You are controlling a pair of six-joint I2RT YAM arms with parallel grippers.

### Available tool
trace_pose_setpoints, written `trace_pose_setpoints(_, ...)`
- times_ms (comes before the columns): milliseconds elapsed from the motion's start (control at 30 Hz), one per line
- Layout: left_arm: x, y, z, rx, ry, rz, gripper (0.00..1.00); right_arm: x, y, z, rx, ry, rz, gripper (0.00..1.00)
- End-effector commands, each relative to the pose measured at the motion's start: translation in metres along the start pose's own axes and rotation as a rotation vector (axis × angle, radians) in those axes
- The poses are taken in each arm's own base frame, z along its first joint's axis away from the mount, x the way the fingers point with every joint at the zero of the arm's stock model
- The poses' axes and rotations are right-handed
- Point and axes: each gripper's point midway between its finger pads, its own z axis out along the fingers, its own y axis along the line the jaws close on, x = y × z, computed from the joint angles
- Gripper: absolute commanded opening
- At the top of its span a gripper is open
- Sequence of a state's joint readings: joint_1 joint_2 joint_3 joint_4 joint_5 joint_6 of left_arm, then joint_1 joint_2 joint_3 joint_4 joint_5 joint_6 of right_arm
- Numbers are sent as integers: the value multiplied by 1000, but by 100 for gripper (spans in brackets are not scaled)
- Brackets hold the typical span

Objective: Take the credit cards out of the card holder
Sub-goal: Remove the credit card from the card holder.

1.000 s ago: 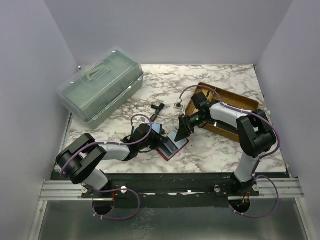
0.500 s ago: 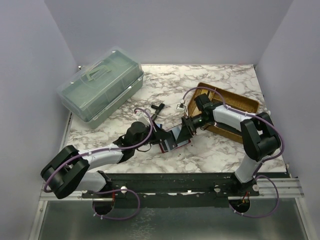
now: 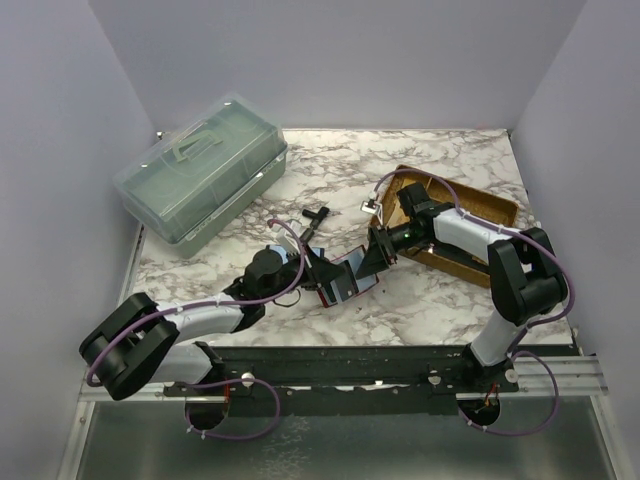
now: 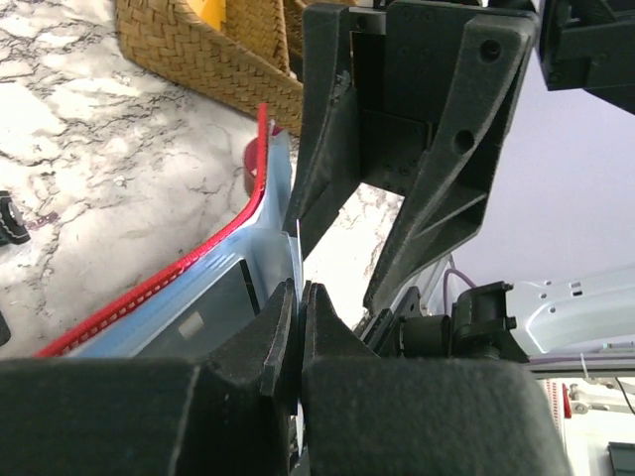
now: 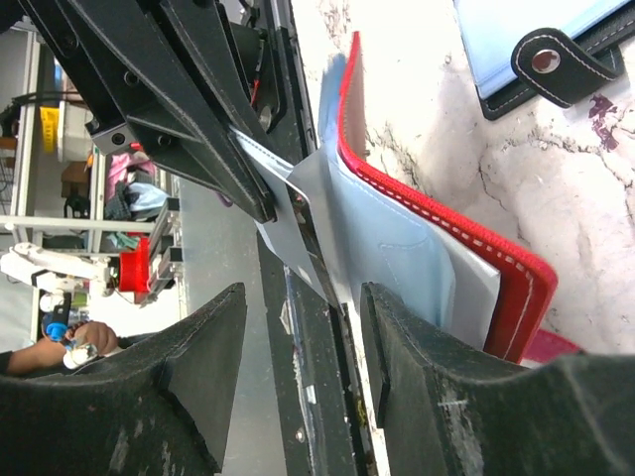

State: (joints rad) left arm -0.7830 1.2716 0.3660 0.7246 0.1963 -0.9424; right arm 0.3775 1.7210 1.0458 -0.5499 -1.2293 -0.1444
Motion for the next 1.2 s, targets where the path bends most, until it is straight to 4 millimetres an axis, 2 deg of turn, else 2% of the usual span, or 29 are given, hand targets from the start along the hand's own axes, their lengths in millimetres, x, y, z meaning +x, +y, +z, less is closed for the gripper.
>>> trace_pose_setpoints(0,-8,-31,-3,153,-40,21,0,-6,6,-2,-14,-28,-24,56)
trace_pose_setpoints(367,-12,-47,3,242,-58,13,0,-13,32,-3,-188,-45,18,56)
trace_pose_setpoints(633,-15,-52,1,280,-78,2,0,-12,38,-4,-232,-47,56,52)
trace_pose_setpoints(767,-15,-53,-4,287,-92,1,0,-13,36,-6,-233,-54,71,43)
trace_pose_setpoints(867,-16,-53,-8,291,-100,-1,0,-13,38,-9,-260,-61,85,33)
trace_pose_setpoints(933,-15,-54,-11,295,-102,-1,0,-14,41,-10,-285,-62,84,20)
trace_pose_setpoints(1000,-15,-56,-14,301,-103,1,0,-15,43,-11,-297,-63,82,2)
trace_pose_setpoints(1167,-14,-57,-21,312,-105,2,3,-19,42,-20,-296,-92,67,0)
